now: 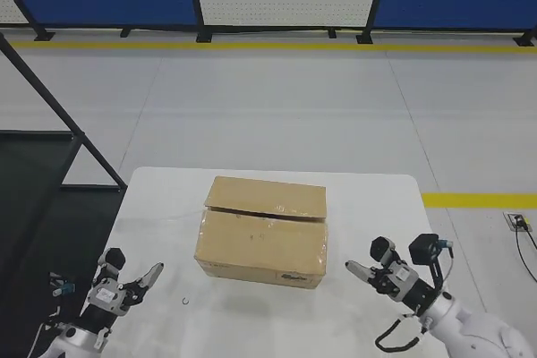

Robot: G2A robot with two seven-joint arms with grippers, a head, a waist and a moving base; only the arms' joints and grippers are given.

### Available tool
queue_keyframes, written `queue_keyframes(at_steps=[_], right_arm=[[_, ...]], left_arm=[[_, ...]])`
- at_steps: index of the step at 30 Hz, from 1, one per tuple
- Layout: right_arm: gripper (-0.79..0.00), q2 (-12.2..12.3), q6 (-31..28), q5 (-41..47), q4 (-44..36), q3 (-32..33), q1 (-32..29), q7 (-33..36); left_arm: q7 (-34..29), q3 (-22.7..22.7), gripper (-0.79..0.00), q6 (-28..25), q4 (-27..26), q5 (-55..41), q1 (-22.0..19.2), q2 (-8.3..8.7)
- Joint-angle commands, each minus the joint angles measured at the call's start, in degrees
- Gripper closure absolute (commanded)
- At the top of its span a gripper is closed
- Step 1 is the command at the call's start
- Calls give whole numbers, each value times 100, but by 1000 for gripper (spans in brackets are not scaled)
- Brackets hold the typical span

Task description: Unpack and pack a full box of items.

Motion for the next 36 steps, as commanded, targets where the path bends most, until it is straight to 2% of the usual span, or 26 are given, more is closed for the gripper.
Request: queue_keyframes(at_steps=[1,15,18,23,27,36], right_arm=[[-785,-13,272,531,312,-68,295,98],[-785,-28,360,780,486,-259,467,212],[-785,-64,294,1331,826,-526,840,265],[-785,-91,94,1891,1540,-871,1553,744],[-785,-108,43,2211,2180,-1059,2023,1039],[-785,-120,-454,2907,2758,-1372,2467,1752]], left_arm=[[-2,-3,-785,169,-25,-82,-89,-8],[-22,25,-785,172,-28,-80,-99,-9],[-123,118,-785,265,9,-30,-237,-11],[-262,252,-785,548,289,275,-593,-10],[-320,372,-785,519,500,324,-772,-10],[-334,469,-785,583,698,356,-890,-17]])
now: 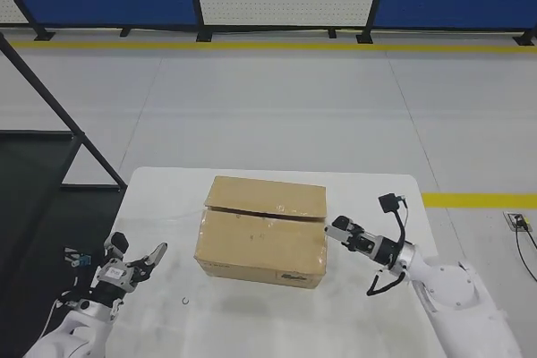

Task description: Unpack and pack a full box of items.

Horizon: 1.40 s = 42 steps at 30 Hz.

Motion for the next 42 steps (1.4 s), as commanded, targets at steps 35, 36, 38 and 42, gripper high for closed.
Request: queue_keyframes(at_steps=[35,36,38,42], right_arm=[[-785,283,-944,1707,-610,-141,-75,2045],[-785,303,-913,1678,-667,-171,-80,2076],[-785,342,-887,1635,-746,-221,-98,2103],[-785,427,-831,1533,-875,-354,-96,2159]], left_arm=[[-527,951,-785,-328,829,821,-747,0],[-534,948,-785,-342,809,836,-732,3],[-532,948,-785,-352,778,835,-705,5],[-504,947,-785,-414,708,894,-626,14]])
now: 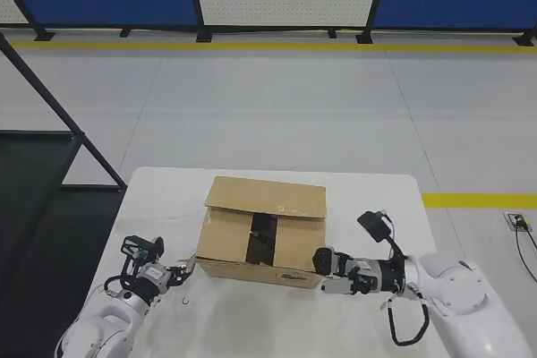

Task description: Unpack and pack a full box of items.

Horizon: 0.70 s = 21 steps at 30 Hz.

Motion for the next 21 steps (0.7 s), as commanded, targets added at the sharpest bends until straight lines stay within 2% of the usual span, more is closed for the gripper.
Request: queue_keyframes(at_steps=[1,11,16,21], right_arm=[[-785,44,27,-47,-55,-70,10,27],[-785,275,10,-217,-145,-381,57,10],[-785,394,-23,-356,-203,-559,34,-23],[-785,494,-95,-400,-176,-717,39,-95]], left_arm=[[30,-2,-785,-37,-32,39,46,5],[192,-77,-785,-54,-145,162,240,25],[240,-419,-785,37,-172,-462,259,31],[-4,-741,-785,-324,-409,-984,405,70]])
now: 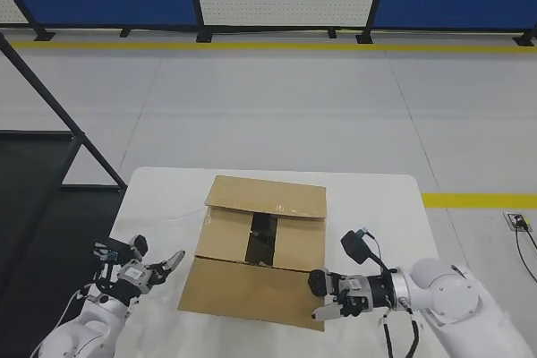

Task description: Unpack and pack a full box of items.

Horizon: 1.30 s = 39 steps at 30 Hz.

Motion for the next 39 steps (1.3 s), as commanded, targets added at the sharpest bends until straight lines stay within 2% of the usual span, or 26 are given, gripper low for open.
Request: queue_keyframes(at_steps=[1,6,11,15,19,23,26,32,39], right_arm=[[-785,32,-31,19,40,-57,14,-31],[-785,89,-93,93,135,-178,47,-93],[-785,107,-100,151,308,-282,94,-100],[-785,91,-85,151,446,-417,139,-103],[-785,58,-34,144,504,-568,216,-162],[-785,44,-182,300,434,-599,212,-270],[-785,56,-314,1041,259,-513,67,-335],[-785,113,516,2683,162,-22,6,-458],[-785,121,664,2752,177,55,21,-481]], left_arm=[[-96,-98,-785,-238,-107,-189,99,18],[-636,-349,-785,-1160,-350,-563,396,98],[-913,-489,-785,-1645,-612,-488,682,157],[-953,-415,-785,-1558,-666,-405,767,164],[-1030,-206,-785,-1132,-572,-70,622,157],[-984,-15,-785,-1028,-446,103,491,154],[-962,40,-785,-1019,-404,149,448,160],[-961,-16,-785,-1079,-471,8,475,181],[-961,-16,-785,-1079,-471,8,475,181]])
